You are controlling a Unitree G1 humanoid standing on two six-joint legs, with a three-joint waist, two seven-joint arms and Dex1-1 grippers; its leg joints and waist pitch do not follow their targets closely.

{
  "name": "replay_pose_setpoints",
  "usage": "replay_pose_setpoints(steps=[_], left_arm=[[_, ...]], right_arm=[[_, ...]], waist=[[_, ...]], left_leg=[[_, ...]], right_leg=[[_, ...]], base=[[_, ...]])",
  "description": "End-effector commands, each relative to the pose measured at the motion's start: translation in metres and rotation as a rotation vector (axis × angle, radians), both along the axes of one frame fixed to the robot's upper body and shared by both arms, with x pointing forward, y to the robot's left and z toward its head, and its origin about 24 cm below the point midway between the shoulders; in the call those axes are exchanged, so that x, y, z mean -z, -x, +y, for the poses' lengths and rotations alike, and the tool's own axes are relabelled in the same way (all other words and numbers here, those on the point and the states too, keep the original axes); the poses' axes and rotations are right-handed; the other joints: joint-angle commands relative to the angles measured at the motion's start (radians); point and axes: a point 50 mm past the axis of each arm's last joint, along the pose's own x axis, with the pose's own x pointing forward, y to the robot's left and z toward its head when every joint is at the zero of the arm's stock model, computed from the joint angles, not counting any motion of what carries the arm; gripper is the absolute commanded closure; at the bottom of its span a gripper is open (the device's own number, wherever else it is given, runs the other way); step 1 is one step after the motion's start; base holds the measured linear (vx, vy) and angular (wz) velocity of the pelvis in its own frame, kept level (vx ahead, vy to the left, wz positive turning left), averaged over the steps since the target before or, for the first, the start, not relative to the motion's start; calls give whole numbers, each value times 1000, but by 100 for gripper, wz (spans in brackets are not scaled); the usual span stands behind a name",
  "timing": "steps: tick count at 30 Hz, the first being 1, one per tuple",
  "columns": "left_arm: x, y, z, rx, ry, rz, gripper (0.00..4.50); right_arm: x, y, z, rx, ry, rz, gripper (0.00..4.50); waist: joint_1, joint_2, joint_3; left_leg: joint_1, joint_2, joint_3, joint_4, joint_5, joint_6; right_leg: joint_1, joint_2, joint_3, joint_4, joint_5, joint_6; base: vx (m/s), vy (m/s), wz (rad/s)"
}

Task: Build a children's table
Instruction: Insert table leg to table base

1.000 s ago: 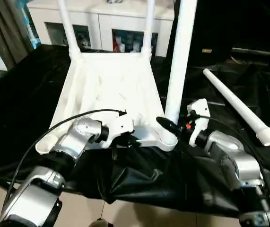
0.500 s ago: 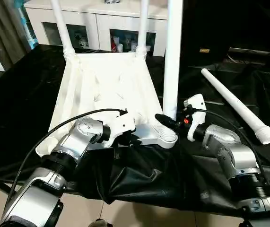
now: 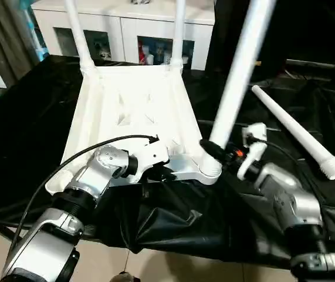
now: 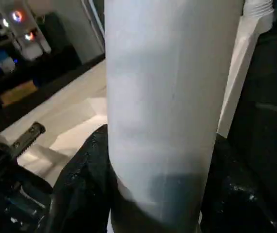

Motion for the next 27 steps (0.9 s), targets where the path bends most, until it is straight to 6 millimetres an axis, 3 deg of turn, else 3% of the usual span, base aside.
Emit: replay_pose_setpoints(steps=[1, 2, 5, 7, 13, 16, 22, 27], left_arm=[[-12, -11, 4, -82, 49, -61, 450], [-12, -11, 4, -82, 49, -61, 450], [-13, -13, 6, -94, 47, -70, 450], [-14, -13, 7, -99, 46, -73, 450], [-14, -15, 7, -112, 47, -86, 450], [-14, -15, 8, -117, 47, -91, 450], [-14, -16, 10, -124, 48, -101, 450], [-15, -16, 9, -124, 52, -115, 450]], right_arm=[[30, 14, 2, 21, 2, 87, 262], [30, 14, 2, 21, 2, 87, 262], [37, 21, 3, 50, -14, 66, 262], [41, 25, 4, 61, -18, 54, 262], [43, 33, 7, 63, 21, -14, 262], [41, 33, 7, 73, 70, -61, 262], [42, 33, 8, 56, 182, -135, 262], [47, 29, 9, 56, 192, -132, 262]], waist=[[6, 10, -59], [6, 5, -59], [7, 17, -58], [5, 12, -55], [6, 14, -54], [6, 12, -53], [5, 9, -48], [1, 4, -45]], left_leg=[[26, 69, -29, -77, -204, 21], [28, 70, -30, -78, -219, 16], [30, 71, -32, -82, -247, 5], [31, 72, -32, -86, -274, -4], [32, 74, -35, -93, -308, -18], [31, 74, -34, -93, -288, -9], [31, 73, -34, -96, -322, -16], [30, 73, -35, -97, -322, -3]], right_leg=[[19, -105, 46, -83, 38, -273], [20, -104, 46, -84, 29, -273], [18, -105, 46, -86, -4, -271], [17, -105, 48, -90, -26, -268], [15, -107, 50, -95, -70, -257], [15, -105, 50, -94, -43, -257], [11, -109, 52, -104, -136, -243], [11, -109, 54, -107, -166, -239]], base=[[0, 0, 0], [0, 0, 0], [0, 0, 0], [0, 0, 0], [0, 0, 0], [0, 0, 0], [0, 0, 0], [0, 0, 0]])
